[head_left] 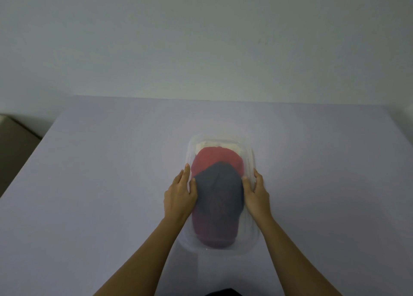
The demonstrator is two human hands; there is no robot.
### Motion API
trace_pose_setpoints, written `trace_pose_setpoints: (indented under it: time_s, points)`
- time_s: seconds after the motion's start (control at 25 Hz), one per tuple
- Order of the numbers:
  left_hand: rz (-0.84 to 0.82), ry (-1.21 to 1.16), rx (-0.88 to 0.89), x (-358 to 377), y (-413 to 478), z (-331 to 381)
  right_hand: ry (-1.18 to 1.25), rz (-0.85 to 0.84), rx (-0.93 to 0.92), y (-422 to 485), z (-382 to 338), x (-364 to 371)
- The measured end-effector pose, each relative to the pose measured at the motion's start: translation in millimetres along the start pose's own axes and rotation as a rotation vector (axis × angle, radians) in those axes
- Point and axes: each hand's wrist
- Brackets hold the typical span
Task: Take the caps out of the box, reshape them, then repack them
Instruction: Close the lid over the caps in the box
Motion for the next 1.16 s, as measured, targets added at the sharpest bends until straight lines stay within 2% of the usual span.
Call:
trace_pose_setpoints:
  time_s: [0.24,0.4,0.76,0.88,1.04,1.16]
  points:
    - [-0.008,0.020,0.001,1,5,1,-0.049,-0.008,0.000,6,0,1]
    - [0.012,0.050,0.025,0,5,3,-0.094,0.032,0.012,10,2,3]
    - [-0.012,0.125,-0.038,5,4,7,-0.171,0.144,-0.073,9,8,8]
    - [-0.039,0.087,-0.046,2,4,6,-0.158,0.106,-0.048,10,9,7]
    - [-0.186,-0.112,-0.077,-5,-2,-10,0.011,-0.078,0.113,12,10,-2]
    - [-0.200,-0.238,-0.244,-16,-24,-24,-0.030,-0.081,0.119,-5,21,-8]
Point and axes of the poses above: each hand's wrist, its own y-axis towards the middle knuckle, its own x-axis out of the palm, z = x × y, and after that the axes turned 7 degrees about z, right-handed
